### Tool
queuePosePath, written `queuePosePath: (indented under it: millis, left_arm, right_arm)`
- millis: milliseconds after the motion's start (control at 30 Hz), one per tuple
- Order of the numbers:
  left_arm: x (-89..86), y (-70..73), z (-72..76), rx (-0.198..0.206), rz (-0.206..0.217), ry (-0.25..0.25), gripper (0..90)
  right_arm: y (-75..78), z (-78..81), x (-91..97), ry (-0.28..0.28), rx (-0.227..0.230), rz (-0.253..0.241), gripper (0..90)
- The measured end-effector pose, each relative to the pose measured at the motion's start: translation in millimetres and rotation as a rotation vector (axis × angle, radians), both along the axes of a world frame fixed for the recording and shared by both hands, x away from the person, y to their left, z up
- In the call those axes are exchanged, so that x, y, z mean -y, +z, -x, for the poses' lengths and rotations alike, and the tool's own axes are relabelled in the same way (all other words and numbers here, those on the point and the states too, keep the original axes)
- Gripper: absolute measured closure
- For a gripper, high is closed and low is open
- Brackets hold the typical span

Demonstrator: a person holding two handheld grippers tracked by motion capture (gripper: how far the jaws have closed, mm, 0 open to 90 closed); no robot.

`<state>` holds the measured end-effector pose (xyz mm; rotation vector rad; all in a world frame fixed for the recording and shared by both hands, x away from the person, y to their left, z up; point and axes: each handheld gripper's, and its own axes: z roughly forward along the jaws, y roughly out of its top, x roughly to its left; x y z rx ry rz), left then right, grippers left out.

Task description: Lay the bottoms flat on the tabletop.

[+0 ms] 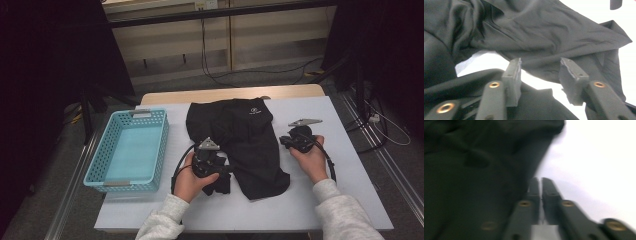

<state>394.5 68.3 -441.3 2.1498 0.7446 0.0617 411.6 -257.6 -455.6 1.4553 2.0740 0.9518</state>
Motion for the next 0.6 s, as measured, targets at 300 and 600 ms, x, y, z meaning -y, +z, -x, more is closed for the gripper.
queuePosePath:
  millis: [300, 600]
  left_arm:
    - [1.4, -1.1, 1.5, 0.005, -0.013, 0.006, 39.4]
    - [5.6, -1.9, 3.9, 0.013, -0.020, -0.001, 38.6]
  right_arm:
    - [-3.1, 39.8, -20.5, 0.106, -0.060, -0.019, 56.5]
    - [-3.8, 37.4, -27.0, 0.147, -0.035, -0.063, 90.0]
